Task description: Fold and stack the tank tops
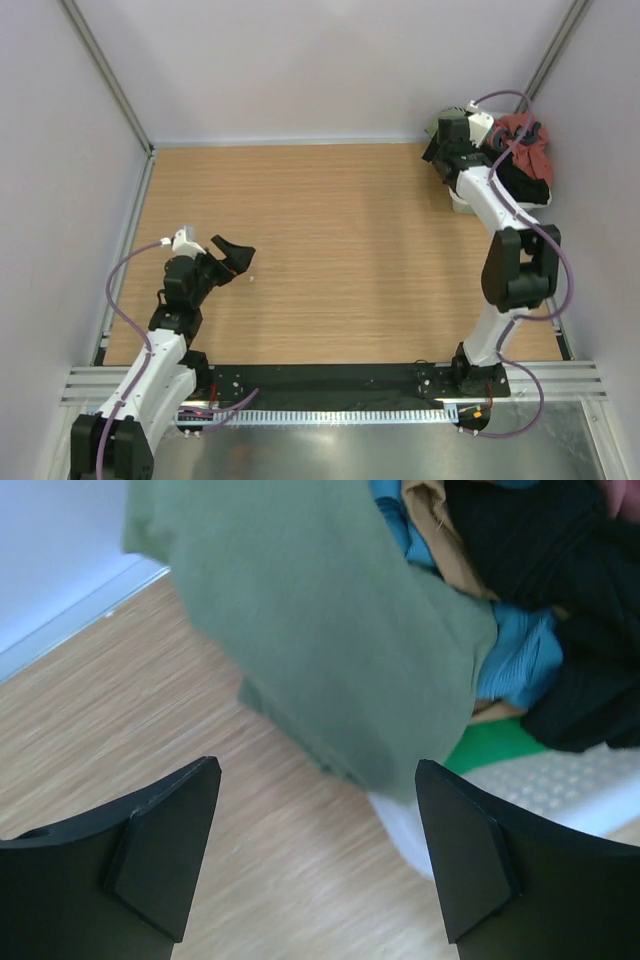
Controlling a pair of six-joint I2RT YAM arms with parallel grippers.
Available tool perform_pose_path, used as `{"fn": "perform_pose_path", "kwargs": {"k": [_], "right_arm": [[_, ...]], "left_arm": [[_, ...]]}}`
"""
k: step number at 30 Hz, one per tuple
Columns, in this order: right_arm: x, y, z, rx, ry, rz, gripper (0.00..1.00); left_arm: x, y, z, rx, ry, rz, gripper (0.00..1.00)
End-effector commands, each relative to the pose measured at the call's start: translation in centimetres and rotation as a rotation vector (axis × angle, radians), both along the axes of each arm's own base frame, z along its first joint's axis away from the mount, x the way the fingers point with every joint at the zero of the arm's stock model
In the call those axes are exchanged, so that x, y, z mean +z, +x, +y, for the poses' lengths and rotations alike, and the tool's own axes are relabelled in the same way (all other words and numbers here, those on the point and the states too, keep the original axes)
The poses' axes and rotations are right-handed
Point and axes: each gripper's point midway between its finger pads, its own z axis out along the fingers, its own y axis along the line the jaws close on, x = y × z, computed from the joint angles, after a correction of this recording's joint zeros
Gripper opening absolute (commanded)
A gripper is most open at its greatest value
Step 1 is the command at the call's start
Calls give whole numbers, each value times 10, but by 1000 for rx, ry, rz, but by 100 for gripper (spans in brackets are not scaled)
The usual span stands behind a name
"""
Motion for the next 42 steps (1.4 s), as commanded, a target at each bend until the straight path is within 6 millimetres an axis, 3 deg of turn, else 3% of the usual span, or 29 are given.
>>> {"fn": "perform_pose_path", "kwargs": {"k": [1, 4, 6, 7, 8, 9, 12, 13, 14, 16, 17, 19, 20, 22, 24, 25, 28, 30, 32, 33, 35, 37, 38, 39, 40, 41, 42], "right_arm": [[-6, 20, -20, -56, -102, 91, 86], [-23, 42, -22, -59, -121, 132, 84], [-28, 47, -25, -71, -135, 155, 76], [-30, 55, -26, -73, -137, 155, 69], [-29, 56, -27, -77, -138, 155, 50], [-28, 56, -27, -82, -142, 154, 39], [-5, 49, -35, -122, -155, 88, 9], [-11, 42, -36, -120, -163, 98, 8], [15, 35, -38, -123, -163, 46, 8], [29, 25, -41, -133, -178, 19, 8], [50, 18, -42, -143, -178, -18, 8], [69, 9, -43, -143, -185, -43, 8], [90, 2, -38, -125, -171, -83, 8], [100, -3, -21, -31, -143, -105, 3], [127, -14, 2, 61, -113, -170, 3], [128, -19, 11, 102, -107, -173, 3], [138, -32, 68, 340, -25, -173, 3], [136, -48, 120, 574, 27, -134, 2], [151, -78, 185, 854, 76, -153, 3], [161, -87, 199, 912, 107, -185, 3], [180, -101, 203, 933, 189, -250, 7], [187, -92, 186, 839, 212, -303, 39], [177, -78, 160, 715, 274, -275, 50], [162, -65, 138, 630, 292, -233, 69], [154, -56, 124, 576, 312, -201, 77], [111, -44, 103, 500, 337, -74, 81], [98, -41, 100, 491, 339, -27, 82]], "left_arm": [[18, 5, -4, -25, 7, -66, 97], [17, 5, -5, -26, 8, -66, 97], [14, 5, -5, -29, 8, -57, 97], [15, 6, -5, -26, 8, -59, 97], [14, 6, -5, -29, 8, -56, 97], [14, 6, -5, -29, 8, -54, 97], [13, 7, -7, -33, 7, -49, 96], [14, 7, -7, -36, 4, -53, 96], [14, 6, -8, -39, 4, -52, 96], [15, 6, -8, -40, 2, -54, 96], [14, 6, -8, -39, 2, -54, 96], [14, 6, -10, -47, 0, -52, 96], [14, 6, -10, -44, 0, -54, 96], [15, 6, -11, -49, -1, -55, 96], [16, 6, -10, -47, -1, -57, 96], [16, 6, -11, -49, -1, -58, 96], [16, 6, -11, -48, 1, -57, 96], [15, 6, -10, -45, 4, -56, 96], [15, 6, -10, -43, 3, -56, 96], [14, 6, -10, -44, 5, -53, 96], [15, 6, -9, -41, 5, -55, 96], [15, 6, -9, -40, 7, -54, 96], [15, 6, -8, -36, 11, -55, 96], [16, 6, -8, -36, 11, -56, 96], [15, 6, -8, -36, 10, -56, 96], [15, 6, -8, -33, 11, -55, 96], [15, 6, -8, -36, 10, -54, 96]]}}
